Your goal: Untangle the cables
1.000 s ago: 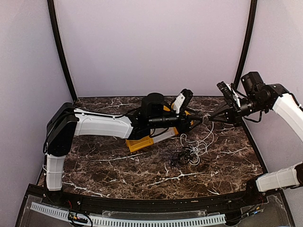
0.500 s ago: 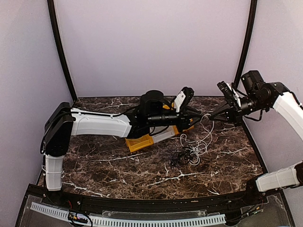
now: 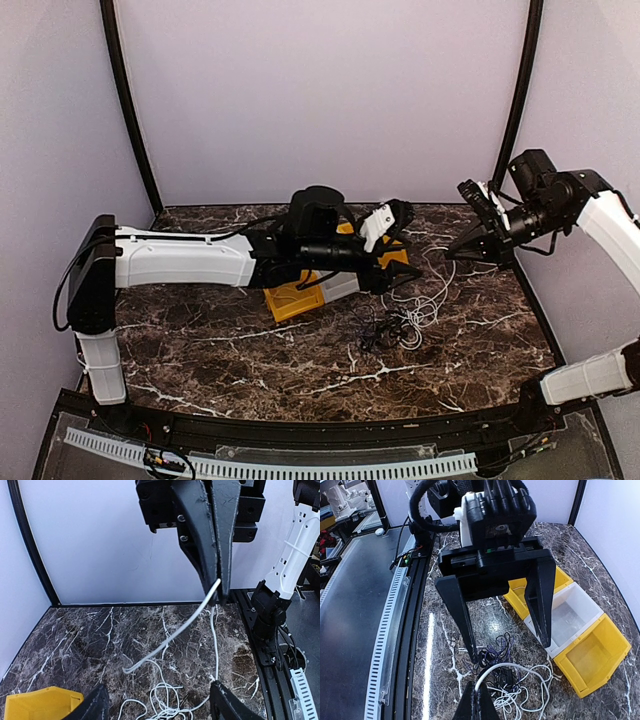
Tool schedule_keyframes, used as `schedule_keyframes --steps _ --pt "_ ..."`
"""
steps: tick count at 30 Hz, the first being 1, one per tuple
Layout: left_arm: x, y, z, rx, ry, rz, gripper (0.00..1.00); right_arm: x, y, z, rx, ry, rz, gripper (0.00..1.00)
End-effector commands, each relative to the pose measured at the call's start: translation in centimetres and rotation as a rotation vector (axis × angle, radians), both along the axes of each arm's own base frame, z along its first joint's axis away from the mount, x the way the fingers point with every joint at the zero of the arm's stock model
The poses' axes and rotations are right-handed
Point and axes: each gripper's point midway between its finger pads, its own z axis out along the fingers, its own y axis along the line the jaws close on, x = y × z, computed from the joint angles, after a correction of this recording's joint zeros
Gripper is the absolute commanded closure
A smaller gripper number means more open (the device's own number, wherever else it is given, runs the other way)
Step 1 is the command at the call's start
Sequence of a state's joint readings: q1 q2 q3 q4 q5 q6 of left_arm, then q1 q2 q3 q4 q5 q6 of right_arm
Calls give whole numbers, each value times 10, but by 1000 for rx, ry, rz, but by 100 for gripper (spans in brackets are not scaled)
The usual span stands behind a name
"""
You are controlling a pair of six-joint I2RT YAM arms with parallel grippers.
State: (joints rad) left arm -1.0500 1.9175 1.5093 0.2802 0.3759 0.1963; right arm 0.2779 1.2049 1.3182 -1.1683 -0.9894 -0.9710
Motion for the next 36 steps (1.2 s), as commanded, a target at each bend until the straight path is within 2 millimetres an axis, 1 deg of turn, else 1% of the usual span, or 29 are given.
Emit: schedule_keyframes --steps 1,2,4,6,8,9,10,11,12,13,14,15,16,17,18,19,21,22,23,24,25,26,27,28,29,30,31,35,36 --pt "-8 -18 29 -107 -22 -45 34 -1 2 12 7 -30 9 100" --pt "-7 -21 37 -142 -32 -46 34 -2 2 13 7 -30 10 100" --pt "-7 -26 44 -177 -27 -59 38 -3 2 12 6 -29 8 100" --pt "-9 -31 50 -205 -20 -79 43 -2 2 10 6 -25 5 100" --pt "-10 -33 54 -226 -14 -93 52 -4 3 10 18 -14 9 100" --pt "-10 -34 52 -228 -8 -96 62 -4 4 11 26 -11 12 100" --pt "-10 -35 52 -230 -8 -93 75 -5 5 13 34 -7 15 98" --pt "-9 -35 51 -229 -6 -90 83 -5 5 17 44 -8 19 84" --pt "-6 -34 49 -225 -2 -76 95 -6 6 21 55 -11 22 67" --pt "-6 -33 49 -225 4 -67 98 -8 6 25 69 -19 29 56" --pt "-4 -32 44 -222 10 -55 100 -10 7 30 82 -31 37 50" --pt "-4 -30 48 -233 11 -50 100 -11 7 34 90 -42 44 48" --pt "-4 -28 43 -227 20 -42 100 -12 8 36 97 -46 54 47" --pt "-5 -27 42 -224 23 -39 100 -12 8 37 98 -46 58 48" --pt "-5 -25 40 -220 29 -34 100 -12 8 37 100 -48 62 52" --pt "-4 -24 39 -215 33 -28 100 -11 8 37 100 -48 59 62" --pt "-3 -21 40 -214 36 -9 100 -9 9 34 93 -37 56 89" --pt "-1 -18 45 -220 28 7 100 -8 8 33 89 -37 53 100" --pt "-1 -17 45 -215 26 15 100 -8 8 32 88 -39 51 100" --pt "0 -13 53 -222 10 27 100 -7 8 30 85 -35 43 100" --pt "-1 -11 54 -218 7 31 100 -7 8 30 84 -34 38 100" --pt "0 -6 63 -230 -11 47 100 -7 8 29 83 -31 35 100" --pt "4 -3 64 -225 -17 75 100 -6 8 28 80 -30 31 100" --pt "4 2 74 -235 -37 90 100 -5 8 27 80 -29 27 100" --pt "9 6 73 -227 -45 127 100 -5 8 26 79 -27 24 100" --pt "9 12 84 -240 -69 142 100 -6 8 26 81 -30 25 100" --pt "13 16 86 -239 -80 173 100 -7 8 26 86 -28 29 100" --pt "11 35 122 -299 -126 211 100 -16 8 27 106 -30 71 100" --pt "10 37 128 -316 -129 211 100 -18 8 28 108 -23 80 91"
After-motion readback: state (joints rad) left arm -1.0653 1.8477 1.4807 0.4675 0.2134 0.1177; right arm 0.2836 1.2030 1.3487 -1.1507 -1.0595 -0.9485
